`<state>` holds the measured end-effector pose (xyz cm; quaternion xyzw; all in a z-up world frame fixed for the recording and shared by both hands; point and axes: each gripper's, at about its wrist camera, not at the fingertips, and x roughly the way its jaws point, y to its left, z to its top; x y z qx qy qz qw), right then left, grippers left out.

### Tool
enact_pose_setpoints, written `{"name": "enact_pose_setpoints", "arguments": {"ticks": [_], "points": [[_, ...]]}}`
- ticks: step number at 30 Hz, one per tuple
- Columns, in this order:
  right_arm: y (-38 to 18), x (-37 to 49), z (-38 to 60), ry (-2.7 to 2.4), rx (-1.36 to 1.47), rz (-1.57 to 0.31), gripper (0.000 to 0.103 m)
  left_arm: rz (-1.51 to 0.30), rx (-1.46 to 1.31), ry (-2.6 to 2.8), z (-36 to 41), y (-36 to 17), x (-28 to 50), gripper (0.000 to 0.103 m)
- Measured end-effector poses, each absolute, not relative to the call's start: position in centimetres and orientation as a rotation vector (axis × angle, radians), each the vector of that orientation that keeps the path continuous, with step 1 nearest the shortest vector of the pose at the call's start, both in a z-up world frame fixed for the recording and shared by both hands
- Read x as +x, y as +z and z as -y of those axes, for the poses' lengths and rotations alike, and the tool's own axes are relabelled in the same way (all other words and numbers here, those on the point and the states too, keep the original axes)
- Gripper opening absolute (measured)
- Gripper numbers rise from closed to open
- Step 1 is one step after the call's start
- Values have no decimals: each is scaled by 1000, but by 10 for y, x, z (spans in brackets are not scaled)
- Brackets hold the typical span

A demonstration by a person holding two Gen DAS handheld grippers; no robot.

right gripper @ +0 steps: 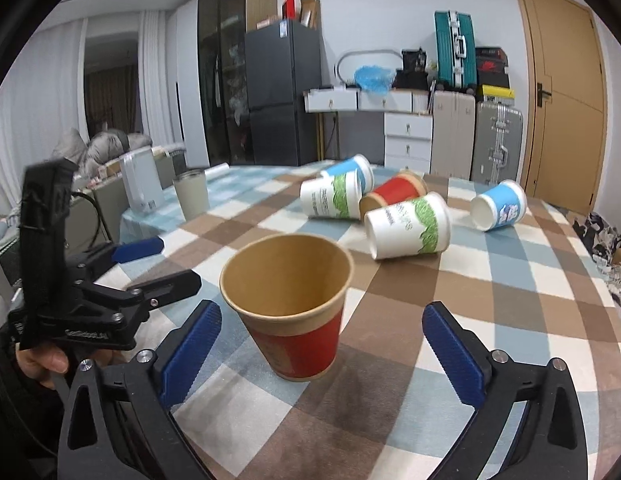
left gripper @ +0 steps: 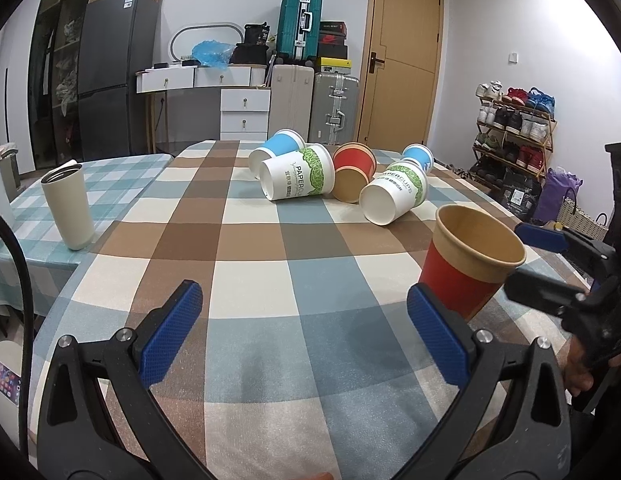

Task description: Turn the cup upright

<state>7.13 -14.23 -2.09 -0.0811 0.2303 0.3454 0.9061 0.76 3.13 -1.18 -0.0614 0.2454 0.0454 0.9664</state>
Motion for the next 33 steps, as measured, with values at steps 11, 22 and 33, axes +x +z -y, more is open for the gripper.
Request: {"name": "enact_pose_setpoints", "arguments": {"ticks": [11,22,33], "points": [[-15,66,177,744,-88,-414,103,-457,-118,49,-19,-5,5,102],[-15,64,182,756,-60,-413,103,-439,-117,4,-12,-7,3,102],[-17,63,181,769,-64,-420,103,-438,-139,-2,-17,-10,3,102]]}}
